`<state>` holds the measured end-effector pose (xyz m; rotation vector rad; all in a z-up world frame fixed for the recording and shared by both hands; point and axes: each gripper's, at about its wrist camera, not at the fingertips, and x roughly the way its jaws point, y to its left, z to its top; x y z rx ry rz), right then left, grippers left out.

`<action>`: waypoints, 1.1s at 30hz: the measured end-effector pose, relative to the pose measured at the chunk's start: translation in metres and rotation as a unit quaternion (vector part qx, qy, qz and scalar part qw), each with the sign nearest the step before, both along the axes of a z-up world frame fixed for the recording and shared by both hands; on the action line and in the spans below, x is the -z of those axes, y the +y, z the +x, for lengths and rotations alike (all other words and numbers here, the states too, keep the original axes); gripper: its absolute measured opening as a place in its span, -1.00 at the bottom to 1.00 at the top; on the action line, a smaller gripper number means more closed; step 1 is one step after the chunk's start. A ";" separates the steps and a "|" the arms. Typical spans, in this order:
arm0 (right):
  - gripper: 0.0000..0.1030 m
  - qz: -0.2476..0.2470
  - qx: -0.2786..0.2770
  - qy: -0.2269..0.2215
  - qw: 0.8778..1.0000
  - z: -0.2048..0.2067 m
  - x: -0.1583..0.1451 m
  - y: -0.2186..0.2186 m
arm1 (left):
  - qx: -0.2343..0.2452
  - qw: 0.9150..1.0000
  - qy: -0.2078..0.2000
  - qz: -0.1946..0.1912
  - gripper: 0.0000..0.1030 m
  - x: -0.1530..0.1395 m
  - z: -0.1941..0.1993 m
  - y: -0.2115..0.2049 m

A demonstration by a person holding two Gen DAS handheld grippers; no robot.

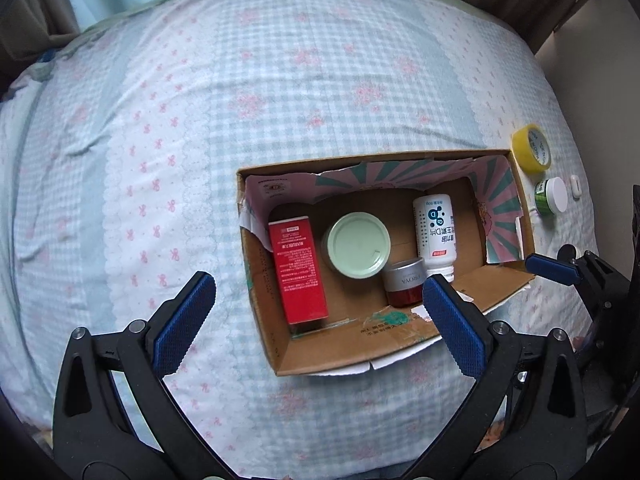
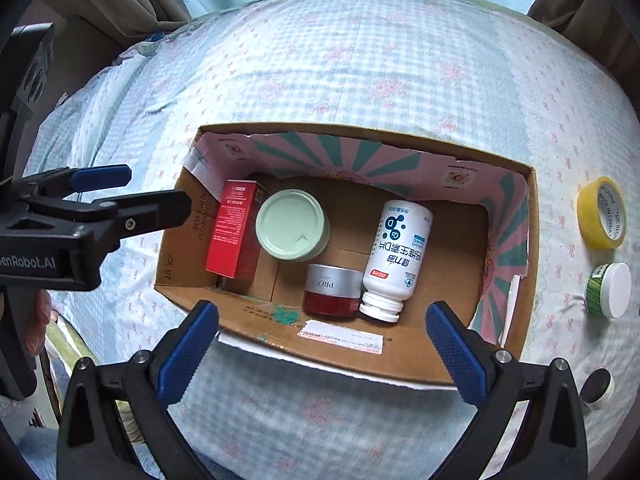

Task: Organize rigid objects
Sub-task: 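Open both tools to drop the red box and jar into the box, then move both tools back toward the remaining jars on the bed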

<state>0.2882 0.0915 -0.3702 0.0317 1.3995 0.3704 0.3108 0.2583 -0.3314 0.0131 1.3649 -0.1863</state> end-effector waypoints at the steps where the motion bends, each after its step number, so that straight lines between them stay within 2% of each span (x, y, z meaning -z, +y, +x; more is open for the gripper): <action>1: 1.00 -0.003 0.002 -0.002 1.000 -0.002 -0.006 0.004 | -0.001 1.000 -0.007 0.002 0.99 -0.007 -0.005 0.001; 8: 1.00 0.011 0.043 -0.017 0.999 -0.031 -0.048 0.001 | 0.005 0.998 -0.058 0.007 0.99 -0.057 -0.052 0.005; 13: 1.00 -0.003 0.078 -0.026 0.997 -0.056 -0.081 -0.012 | 0.024 0.995 -0.096 0.010 0.99 -0.086 -0.084 -0.003; 18: 1.00 -0.023 0.128 -0.036 0.991 -0.084 -0.110 -0.040 | 0.051 0.988 -0.143 -0.008 0.99 -0.114 -0.109 -0.023; 21: 1.00 -0.030 0.161 -0.036 0.986 -0.102 -0.123 -0.064 | 0.062 0.984 -0.166 -0.014 0.99 -0.127 -0.118 -0.041; 26: 1.00 -0.051 0.211 -0.045 0.975 -0.128 -0.144 -0.109 | 0.079 0.980 -0.180 -0.033 0.99 -0.146 -0.130 -0.081; 33: 1.00 -0.059 0.275 -0.066 0.957 -0.161 -0.166 -0.189 | 0.096 0.975 -0.195 -0.034 0.99 -0.161 -0.147 -0.160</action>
